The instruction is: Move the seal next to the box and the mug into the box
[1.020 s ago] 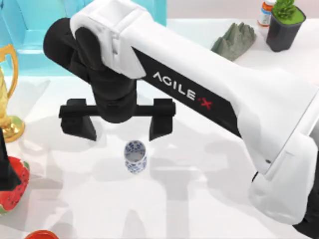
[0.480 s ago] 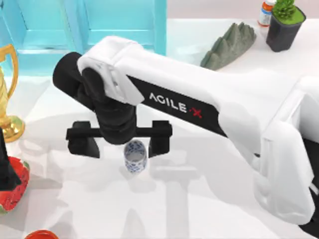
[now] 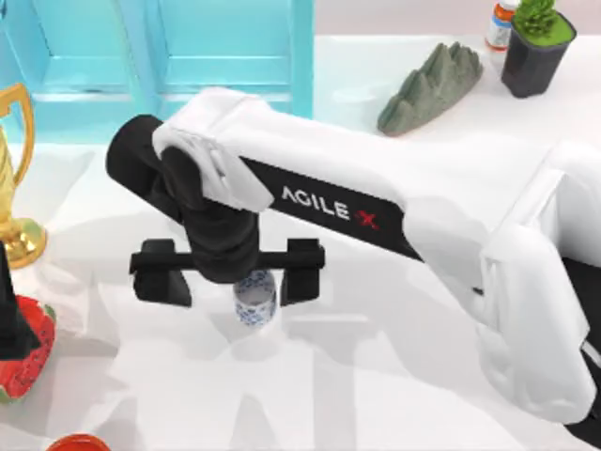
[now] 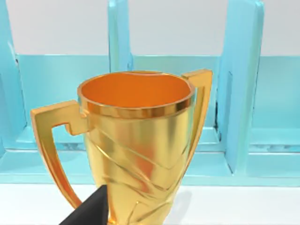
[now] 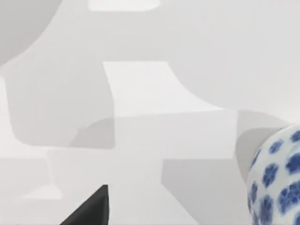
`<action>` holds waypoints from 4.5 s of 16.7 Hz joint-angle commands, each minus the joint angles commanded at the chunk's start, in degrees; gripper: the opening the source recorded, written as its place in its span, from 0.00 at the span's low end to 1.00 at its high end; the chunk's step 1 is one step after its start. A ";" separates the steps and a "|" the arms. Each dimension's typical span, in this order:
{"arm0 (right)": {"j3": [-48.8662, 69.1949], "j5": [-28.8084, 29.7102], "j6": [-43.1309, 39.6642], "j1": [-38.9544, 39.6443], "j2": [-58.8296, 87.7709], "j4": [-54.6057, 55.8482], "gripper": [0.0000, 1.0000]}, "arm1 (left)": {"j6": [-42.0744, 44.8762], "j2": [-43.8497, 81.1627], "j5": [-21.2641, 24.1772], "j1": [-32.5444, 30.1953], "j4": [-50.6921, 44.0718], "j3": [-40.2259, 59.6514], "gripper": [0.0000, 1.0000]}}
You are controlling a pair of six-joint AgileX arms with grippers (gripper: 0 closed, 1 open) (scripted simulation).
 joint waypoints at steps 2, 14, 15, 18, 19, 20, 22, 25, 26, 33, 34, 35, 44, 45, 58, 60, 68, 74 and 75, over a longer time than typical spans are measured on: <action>0.00 0.00 0.00 0.00 0.00 0.00 0.77 | 0.00 0.00 0.00 0.00 0.00 0.00 1.00; 0.00 0.00 0.00 0.00 0.00 0.00 0.00 | 0.00 0.00 0.00 0.00 0.00 0.00 1.00; 0.00 0.00 0.00 0.00 0.00 0.00 0.00 | 0.00 0.00 0.00 0.00 0.00 0.00 1.00; 0.00 0.00 0.00 0.00 0.00 0.00 0.00 | 0.00 0.00 0.00 0.00 0.00 0.00 1.00; 0.00 0.00 0.00 0.00 0.00 0.00 0.00 | 0.00 0.00 0.00 0.00 0.00 0.00 1.00; 0.00 0.00 0.00 0.00 0.00 0.00 0.00 | 0.00 0.00 0.00 0.00 0.00 0.00 1.00; -0.15 -0.02 0.02 0.09 -0.12 -0.02 0.00 | 0.00 0.00 0.00 0.00 0.00 0.00 1.00; -3.22 0.04 -1.40 -1.47 -4.18 -0.78 0.00 | 0.00 0.00 0.00 0.00 0.00 0.00 1.00; -4.98 0.04 -2.22 -2.32 -6.63 -1.22 0.00 | 0.00 0.00 0.00 0.00 0.00 0.00 1.00; -17.00 -0.77 -7.96 -7.66 -22.88 -5.13 0.00 | 0.00 0.00 0.00 0.00 0.00 0.00 1.00; -17.44 -0.80 -8.17 -7.84 -23.31 -5.30 0.00 | 0.00 0.00 0.00 0.00 0.00 0.00 1.00; -17.45 -0.80 -8.17 -7.84 -23.32 -5.31 0.00 | 0.00 0.00 0.00 0.00 0.00 0.00 1.00; -24.37 -1.44 -18.47 -18.98 -27.89 -4.78 0.00 | 0.00 0.00 0.00 0.00 0.00 0.00 1.00; -26.27 -2.12 -21.98 -22.36 -29.58 -4.29 0.00 | 0.00 0.00 0.00 0.00 0.00 0.00 1.00; -50.95 -7.26 -67.56 -64.66 -48.49 0.37 0.00 | 0.00 0.00 0.00 0.00 0.00 0.00 1.00; -55.86 -7.88 -76.12 -73.63 -52.08 1.02 0.00 | 0.00 0.00 0.00 0.00 0.00 0.00 1.00; -67.74 -8.41 -90.60 -89.80 -63.49 5.35 0.00 | 0.00 0.00 0.00 0.00 0.00 0.00 1.00; -68.00 -8.23 -90.69 -89.91 -62.05 5.79 0.00 | 0.00 0.00 0.00 0.00 0.00 0.00 1.00; -68.31 -8.16 -90.67 -89.87 -61.40 6.43 0.00 | 0.00 0.00 0.00 0.00 0.00 0.00 1.00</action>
